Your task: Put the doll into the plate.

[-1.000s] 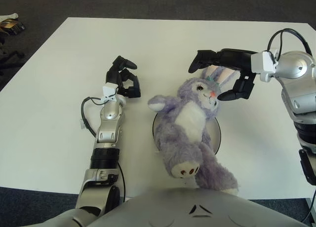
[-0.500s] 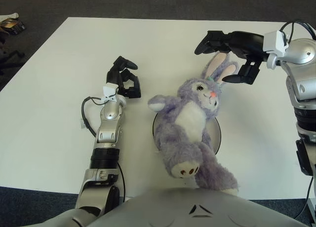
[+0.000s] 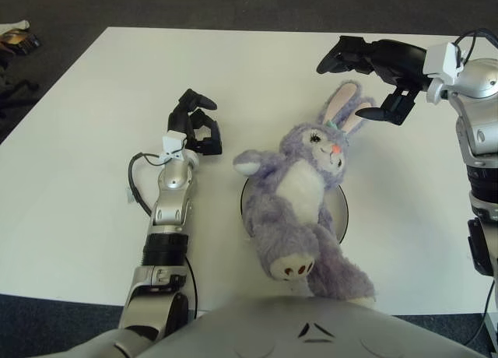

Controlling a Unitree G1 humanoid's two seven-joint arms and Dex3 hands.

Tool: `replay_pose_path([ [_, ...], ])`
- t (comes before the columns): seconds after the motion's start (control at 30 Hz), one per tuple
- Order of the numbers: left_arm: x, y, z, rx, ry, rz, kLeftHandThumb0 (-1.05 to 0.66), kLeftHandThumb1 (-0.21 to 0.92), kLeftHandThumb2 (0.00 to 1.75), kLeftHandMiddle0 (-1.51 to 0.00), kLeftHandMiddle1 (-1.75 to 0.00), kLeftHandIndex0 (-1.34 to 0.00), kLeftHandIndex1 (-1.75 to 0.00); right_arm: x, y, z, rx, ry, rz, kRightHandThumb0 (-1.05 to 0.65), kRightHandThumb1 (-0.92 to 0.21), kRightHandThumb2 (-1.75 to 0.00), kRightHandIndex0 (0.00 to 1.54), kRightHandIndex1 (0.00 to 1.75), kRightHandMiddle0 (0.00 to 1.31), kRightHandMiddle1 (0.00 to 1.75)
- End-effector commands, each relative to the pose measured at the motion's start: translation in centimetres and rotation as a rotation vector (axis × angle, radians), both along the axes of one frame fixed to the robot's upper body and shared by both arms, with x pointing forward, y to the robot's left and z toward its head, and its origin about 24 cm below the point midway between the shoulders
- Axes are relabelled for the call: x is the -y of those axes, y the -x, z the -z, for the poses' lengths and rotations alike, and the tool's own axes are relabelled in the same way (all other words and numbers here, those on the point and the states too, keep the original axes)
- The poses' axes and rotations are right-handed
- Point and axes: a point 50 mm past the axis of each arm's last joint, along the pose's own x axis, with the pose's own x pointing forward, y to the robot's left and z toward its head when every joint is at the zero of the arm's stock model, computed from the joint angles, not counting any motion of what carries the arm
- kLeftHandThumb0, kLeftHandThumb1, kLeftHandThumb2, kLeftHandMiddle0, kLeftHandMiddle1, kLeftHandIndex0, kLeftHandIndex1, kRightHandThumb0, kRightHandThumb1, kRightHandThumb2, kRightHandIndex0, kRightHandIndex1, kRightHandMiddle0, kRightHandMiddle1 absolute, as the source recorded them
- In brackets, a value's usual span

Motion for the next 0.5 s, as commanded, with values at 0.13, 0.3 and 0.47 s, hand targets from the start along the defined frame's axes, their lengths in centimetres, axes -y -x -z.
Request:
replay_pose_path([
  [0.13, -0.3, 0.0, 0.1, 0.004, -0.021, -0.005, -0.01, 0.03, 1.65, -0.82, -1.75, -0.6, -1.74, 1.2, -0.7, -0.4, 0.184, 0.107, 0.051, 0.11, -0.06, -1.42, 0.05, 0.58, 0.0, 1.17],
  [0.3, -0.4, 0.0, 0.2, 0.003, -0.02, -0.006, -0.01, 0.05, 1.63, -0.8, -1.75, -0.59, -1.75, 2.2, -1.1, 0.1, 0.238, 0.103, 0.155, 0.16, -0.05, -1.44, 0.04, 0.62, 0.0, 1.14],
  [0.47, -0.5, -0.1, 0.3, -0.003, -0.02, -0.004, -0.01, 0.06, 1.61, -0.79, -1.75, -0.58, -1.75, 3.1, -1.2, 0.8, 0.277, 0.085, 0.274, 0.19, -0.03, -1.47, 0.01, 0.72, 0.01, 1.23],
])
